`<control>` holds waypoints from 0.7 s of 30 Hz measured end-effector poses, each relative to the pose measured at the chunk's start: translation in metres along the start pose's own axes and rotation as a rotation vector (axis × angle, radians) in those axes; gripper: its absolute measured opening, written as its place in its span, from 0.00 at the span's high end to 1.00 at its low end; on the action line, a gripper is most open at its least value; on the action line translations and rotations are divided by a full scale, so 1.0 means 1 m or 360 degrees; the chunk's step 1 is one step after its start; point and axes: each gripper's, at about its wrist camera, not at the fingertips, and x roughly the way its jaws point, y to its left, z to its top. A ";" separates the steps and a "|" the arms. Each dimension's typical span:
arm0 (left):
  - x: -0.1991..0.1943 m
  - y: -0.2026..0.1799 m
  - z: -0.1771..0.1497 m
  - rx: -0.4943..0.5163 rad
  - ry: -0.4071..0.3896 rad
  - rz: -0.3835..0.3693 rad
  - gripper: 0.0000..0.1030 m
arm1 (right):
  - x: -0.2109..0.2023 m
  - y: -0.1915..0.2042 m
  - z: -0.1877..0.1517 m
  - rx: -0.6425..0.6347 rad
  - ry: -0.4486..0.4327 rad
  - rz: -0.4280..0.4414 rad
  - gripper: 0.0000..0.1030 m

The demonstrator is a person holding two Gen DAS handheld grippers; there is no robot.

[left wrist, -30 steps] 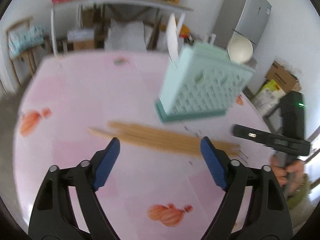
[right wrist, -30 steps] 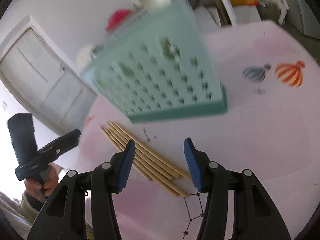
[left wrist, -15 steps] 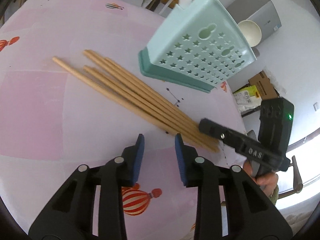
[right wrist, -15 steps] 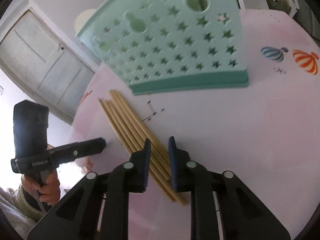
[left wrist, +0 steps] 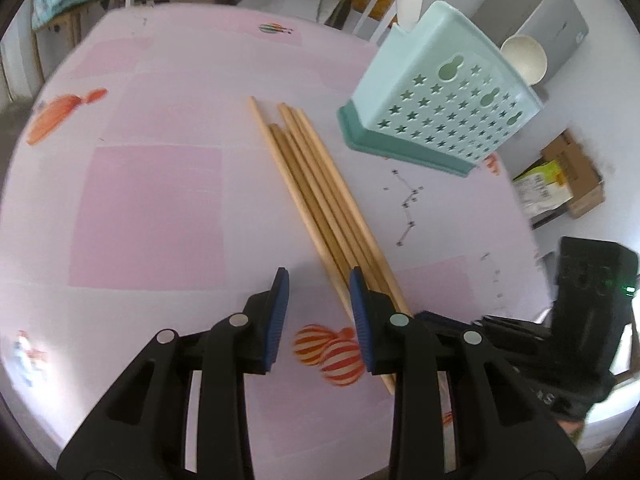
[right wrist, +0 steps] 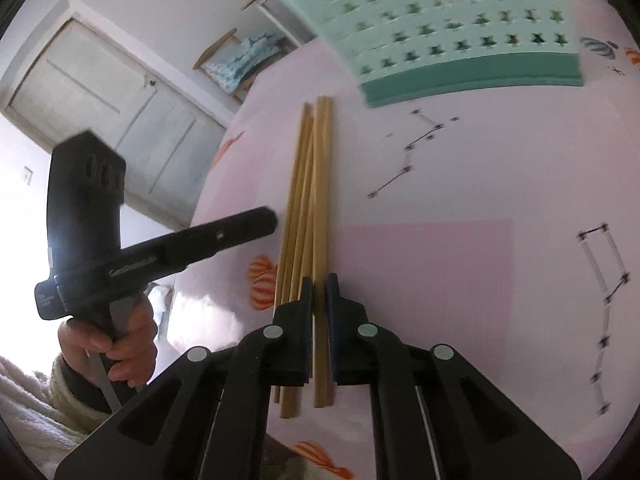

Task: Organize utensils
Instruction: 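Move the right gripper to the wooden chopsticks and close on one, then close the left gripper on another wooden chopstick while the right gripper holds its chopstick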

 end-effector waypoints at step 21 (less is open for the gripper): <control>0.017 -0.028 0.012 0.0276 -0.0110 0.0320 0.71 | -0.019 0.001 0.001 -0.0022 -0.0116 -0.0236 0.93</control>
